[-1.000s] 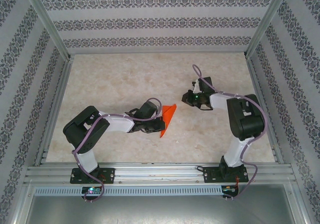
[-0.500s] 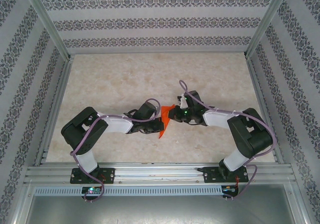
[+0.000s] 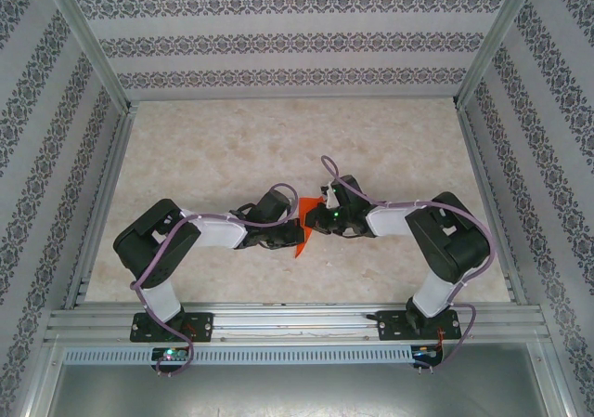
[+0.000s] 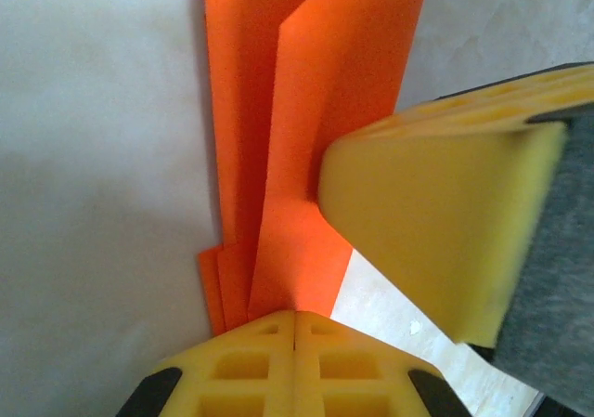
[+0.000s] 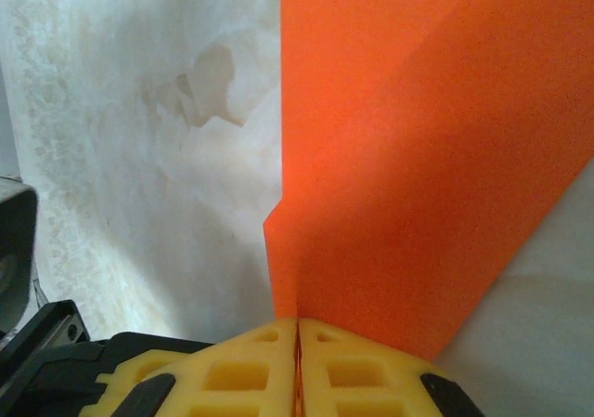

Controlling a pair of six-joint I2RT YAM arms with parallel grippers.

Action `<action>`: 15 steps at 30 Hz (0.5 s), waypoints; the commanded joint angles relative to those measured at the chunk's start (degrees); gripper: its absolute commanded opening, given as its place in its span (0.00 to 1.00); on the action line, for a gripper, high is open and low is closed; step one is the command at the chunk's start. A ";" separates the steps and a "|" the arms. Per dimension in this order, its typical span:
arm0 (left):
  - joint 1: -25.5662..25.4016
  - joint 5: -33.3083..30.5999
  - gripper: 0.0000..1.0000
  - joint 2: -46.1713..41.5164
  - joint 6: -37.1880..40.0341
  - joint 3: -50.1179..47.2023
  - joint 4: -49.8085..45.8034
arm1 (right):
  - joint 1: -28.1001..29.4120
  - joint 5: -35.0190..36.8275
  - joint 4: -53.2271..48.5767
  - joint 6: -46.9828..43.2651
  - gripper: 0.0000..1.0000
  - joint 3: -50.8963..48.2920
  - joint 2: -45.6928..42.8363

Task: Fold a paper plane with a square sheet of paper (fold left side to right side)
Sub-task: Fold the wing for the fifth time at the center of the table.

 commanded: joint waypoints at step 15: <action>-0.11 -3.24 0.00 2.60 0.01 -2.37 -8.61 | 0.84 1.52 1.27 0.03 0.10 2.83 3.43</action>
